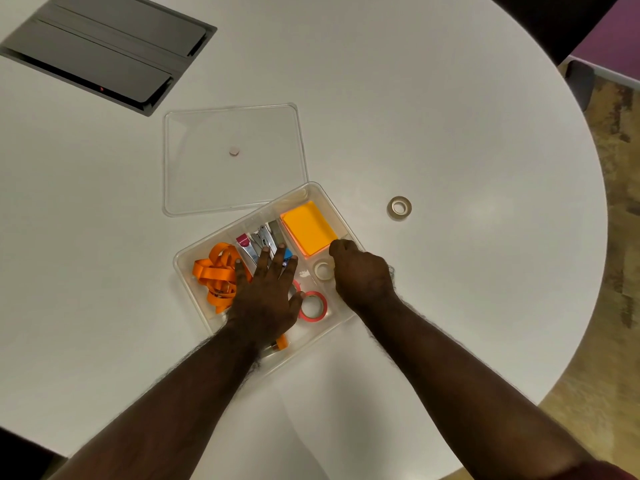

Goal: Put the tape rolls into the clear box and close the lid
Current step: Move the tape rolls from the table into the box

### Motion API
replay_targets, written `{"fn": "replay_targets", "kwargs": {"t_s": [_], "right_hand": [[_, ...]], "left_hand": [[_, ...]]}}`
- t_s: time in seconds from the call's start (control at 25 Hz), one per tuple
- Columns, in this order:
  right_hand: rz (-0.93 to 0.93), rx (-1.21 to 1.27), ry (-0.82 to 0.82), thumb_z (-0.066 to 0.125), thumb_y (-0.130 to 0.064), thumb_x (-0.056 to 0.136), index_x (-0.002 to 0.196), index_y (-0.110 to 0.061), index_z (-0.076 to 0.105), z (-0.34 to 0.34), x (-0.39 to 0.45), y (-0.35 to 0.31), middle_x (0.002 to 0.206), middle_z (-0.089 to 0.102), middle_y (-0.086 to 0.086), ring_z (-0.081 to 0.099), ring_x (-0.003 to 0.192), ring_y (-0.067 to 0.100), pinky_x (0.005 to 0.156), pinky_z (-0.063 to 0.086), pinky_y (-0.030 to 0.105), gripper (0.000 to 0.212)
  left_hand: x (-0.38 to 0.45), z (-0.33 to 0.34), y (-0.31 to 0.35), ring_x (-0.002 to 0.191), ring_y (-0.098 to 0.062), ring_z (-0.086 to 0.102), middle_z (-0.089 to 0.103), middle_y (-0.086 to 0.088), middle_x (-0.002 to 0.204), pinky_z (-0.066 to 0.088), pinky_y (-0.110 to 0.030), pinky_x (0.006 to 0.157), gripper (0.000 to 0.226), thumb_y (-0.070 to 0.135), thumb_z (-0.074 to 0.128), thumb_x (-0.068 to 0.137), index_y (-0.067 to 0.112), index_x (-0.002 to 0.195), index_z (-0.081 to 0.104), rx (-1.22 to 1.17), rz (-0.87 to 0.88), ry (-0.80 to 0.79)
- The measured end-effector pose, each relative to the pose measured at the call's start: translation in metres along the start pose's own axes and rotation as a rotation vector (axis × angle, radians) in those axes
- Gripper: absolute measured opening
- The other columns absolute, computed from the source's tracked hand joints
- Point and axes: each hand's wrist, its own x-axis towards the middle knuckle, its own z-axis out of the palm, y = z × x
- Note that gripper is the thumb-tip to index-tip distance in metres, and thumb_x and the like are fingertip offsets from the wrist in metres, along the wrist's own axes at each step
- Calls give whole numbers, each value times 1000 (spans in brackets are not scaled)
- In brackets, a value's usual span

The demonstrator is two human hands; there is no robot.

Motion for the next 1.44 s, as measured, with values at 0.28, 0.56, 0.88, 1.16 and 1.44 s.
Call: {"fn": "replay_targets", "kwargs": {"t_s": [0.28,0.56,0.88,1.16,1.44], "right_hand": [[257,88,478,56,-13,84,106,-25,61,-43,22,70,110,61,2,65,80,31,58,47,31,26],[356,136,-55,55,-15,92,145,-28,38,-9,69,123,161,20,7,35,137,37,108,39,50,58],[397,64,147,46,-3,91,119,-17,57,3,68,124,126,47,14,52,103,39,78,51,43,33],[220,495,332,69,-20,75,123,-20,51,-31,35,105,121,54,7,58,103,26,84,48,34,52],[-237,165,43,70,-38,76,126,-30,48,-28,-35,46,122,59,-7,59,99,20,74,49,32,55]], "left_hand": [[-2,-1,0,149,-27,-13,-14,0,162,-3,-60,115,73,61,24,91,29,152,-1,-34,21,22],[-3,-2,1,149,-27,-14,-16,-2,161,-4,-61,115,77,65,13,85,30,151,-4,4,13,18],[-2,3,0,149,-26,-14,-15,0,161,-7,-60,114,78,65,10,83,30,151,-3,-3,6,31],[-3,0,1,149,-26,-13,-15,0,161,-6,-59,114,77,65,13,85,29,151,-2,-23,8,31],[-4,-5,3,148,-26,-15,-15,-1,162,-4,-60,115,72,60,22,92,29,151,-4,-27,1,-7]]}}
